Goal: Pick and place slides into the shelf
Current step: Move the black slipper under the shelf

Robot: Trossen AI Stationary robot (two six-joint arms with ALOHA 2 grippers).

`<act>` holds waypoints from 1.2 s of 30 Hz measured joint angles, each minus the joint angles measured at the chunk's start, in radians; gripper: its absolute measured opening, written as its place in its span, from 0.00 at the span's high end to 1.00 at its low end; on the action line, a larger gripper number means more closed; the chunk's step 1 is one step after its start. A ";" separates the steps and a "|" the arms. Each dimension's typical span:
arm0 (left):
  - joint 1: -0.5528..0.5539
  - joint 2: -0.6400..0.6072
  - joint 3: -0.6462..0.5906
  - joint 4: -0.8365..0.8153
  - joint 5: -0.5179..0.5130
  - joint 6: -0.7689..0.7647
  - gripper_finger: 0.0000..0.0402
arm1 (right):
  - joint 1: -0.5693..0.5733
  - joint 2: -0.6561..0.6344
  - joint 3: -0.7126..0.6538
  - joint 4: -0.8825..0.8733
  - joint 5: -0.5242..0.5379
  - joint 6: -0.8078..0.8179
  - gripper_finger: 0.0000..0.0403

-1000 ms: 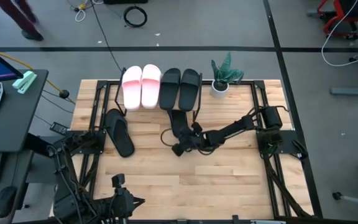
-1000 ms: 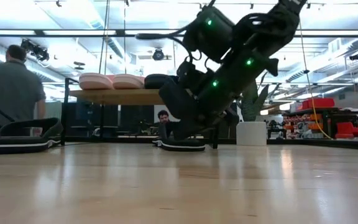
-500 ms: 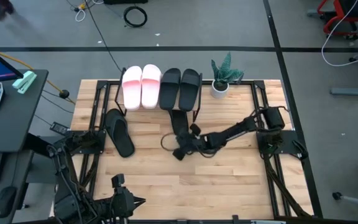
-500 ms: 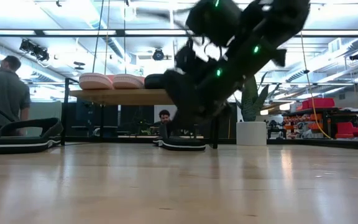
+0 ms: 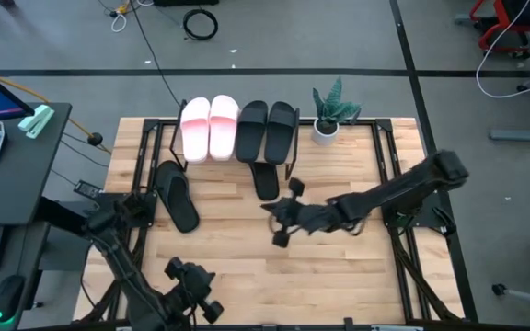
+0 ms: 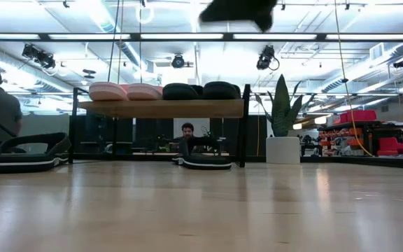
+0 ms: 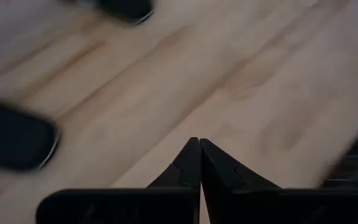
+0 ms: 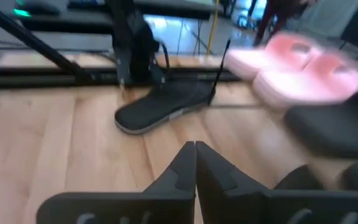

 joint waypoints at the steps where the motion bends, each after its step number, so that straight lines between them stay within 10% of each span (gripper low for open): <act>1: -0.005 -0.011 -0.043 0.000 0.011 -0.043 0.98 | 0.005 -0.036 0.000 -0.017 0.004 -0.021 0.98; 14: -0.024 -0.154 -0.656 0.043 -0.033 -0.434 0.99 | 0.075 -0.392 0.000 -0.477 0.004 0.078 0.97; 30: 0.429 -0.417 -1.008 0.043 0.106 -0.406 0.91 | 0.076 -0.345 0.000 -0.557 0.049 0.088 0.97; 36: 0.597 -0.441 -1.129 0.343 0.109 -0.238 0.77 | 0.057 -0.348 0.000 -0.558 0.050 0.086 0.97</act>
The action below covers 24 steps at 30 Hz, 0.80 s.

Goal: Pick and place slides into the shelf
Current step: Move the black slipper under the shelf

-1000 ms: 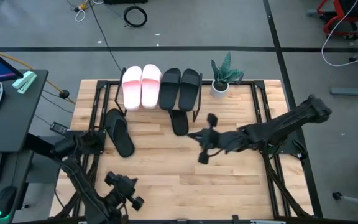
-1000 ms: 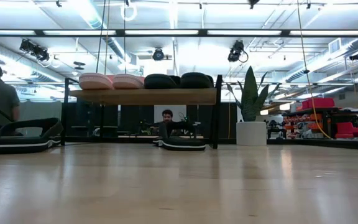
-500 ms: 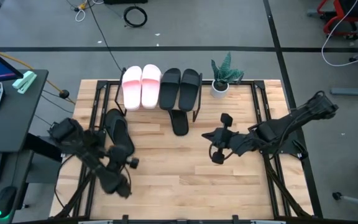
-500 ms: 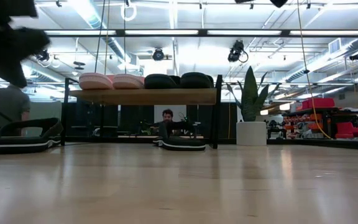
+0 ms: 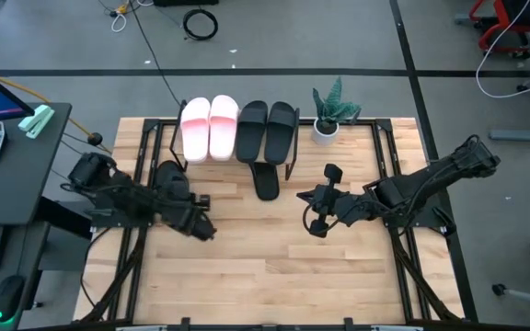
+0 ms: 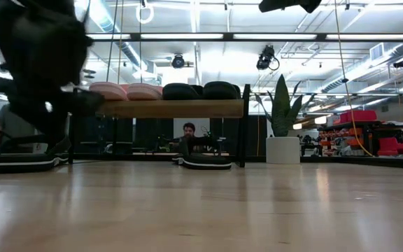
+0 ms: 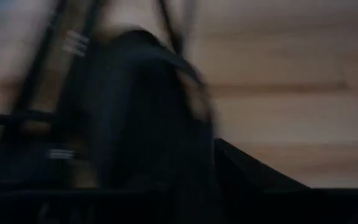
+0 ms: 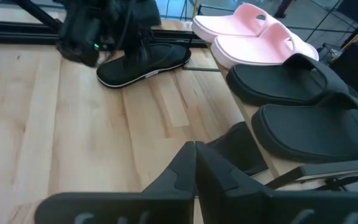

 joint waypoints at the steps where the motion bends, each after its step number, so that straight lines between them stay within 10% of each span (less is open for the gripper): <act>1: 0.024 0.000 -0.018 0.078 -0.001 0.060 0.75 | -0.003 0.000 0.000 0.001 0.000 -0.002 0.97; 13: 0.215 0.002 -0.079 0.228 -0.042 0.256 0.64 | -0.007 0.000 0.000 -0.002 -0.001 -0.023 0.97; 24: 0.236 0.002 -0.079 0.235 -0.042 0.330 0.89 | -0.004 0.000 0.000 -0.110 -0.001 0.070 0.97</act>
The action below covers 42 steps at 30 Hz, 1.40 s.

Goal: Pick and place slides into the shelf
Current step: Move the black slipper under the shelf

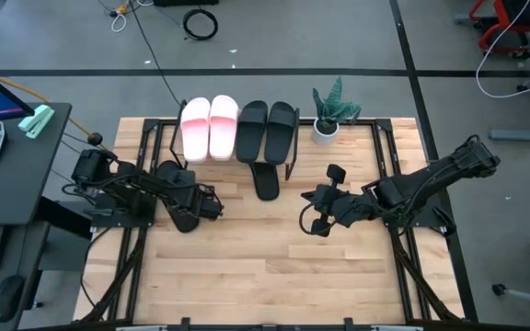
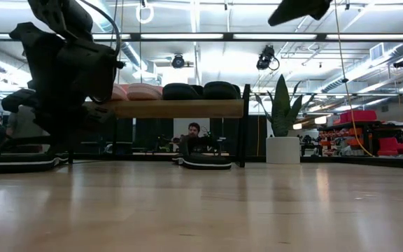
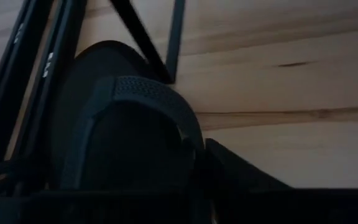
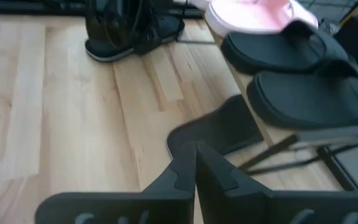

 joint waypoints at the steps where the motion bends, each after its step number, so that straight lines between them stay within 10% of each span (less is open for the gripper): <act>1: 0.000 0.000 0.000 0.010 0.000 0.022 0.94 | 0.000 0.000 0.000 -0.016 0.000 0.015 0.97; 14: -0.181 0.001 0.163 0.196 0.068 0.154 0.98 | 0.000 0.001 -0.046 -0.090 0.005 0.116 0.97; 21: -0.309 0.001 0.356 0.193 -0.105 0.318 0.98 | 0.000 0.001 -0.055 -0.087 0.006 0.149 0.97; 42: -0.018 0.213 0.357 0.291 -0.100 0.549 0.97 | 0.000 0.001 -0.055 -0.085 0.005 0.120 0.97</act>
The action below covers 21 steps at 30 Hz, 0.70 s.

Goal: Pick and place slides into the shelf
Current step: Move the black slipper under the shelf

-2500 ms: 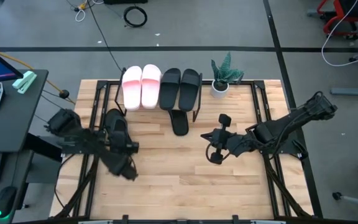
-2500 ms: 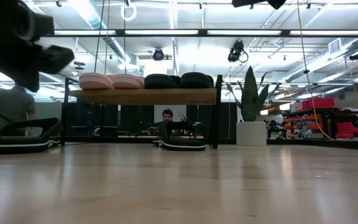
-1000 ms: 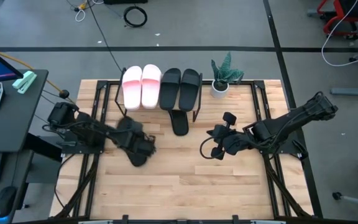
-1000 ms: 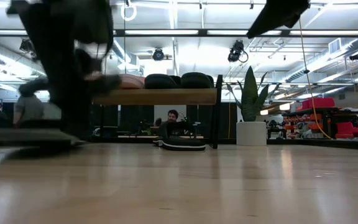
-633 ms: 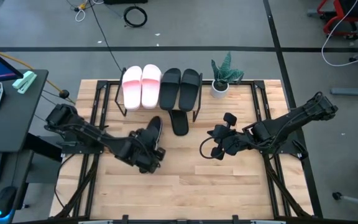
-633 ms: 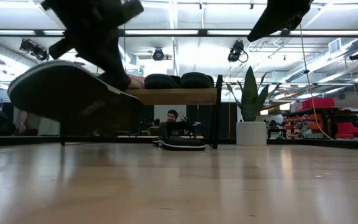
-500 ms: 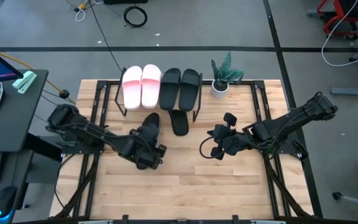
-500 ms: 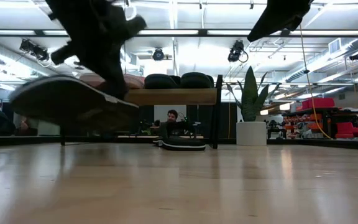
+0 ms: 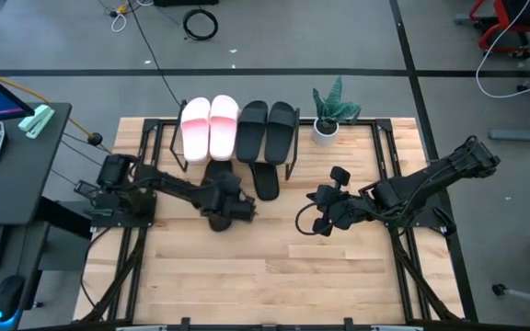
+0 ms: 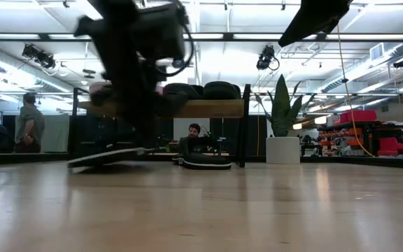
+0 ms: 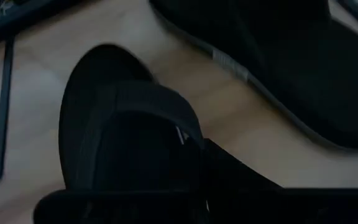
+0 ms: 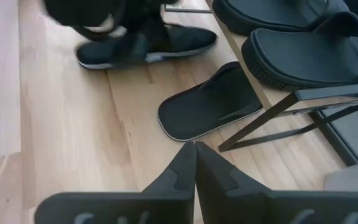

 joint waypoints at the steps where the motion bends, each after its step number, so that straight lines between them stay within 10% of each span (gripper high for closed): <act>1: 0.019 0.003 0.000 0.035 -0.001 0.047 0.97 | 0.000 0.000 0.000 0.000 0.000 -0.003 0.97; 9: 0.145 0.006 0.000 0.301 0.067 0.439 0.86 | 0.000 0.000 0.000 0.003 0.021 -0.016 0.97; 21: 0.172 0.022 0.001 0.285 0.183 0.389 0.61 | 0.016 0.000 0.000 0.002 0.019 -0.001 0.97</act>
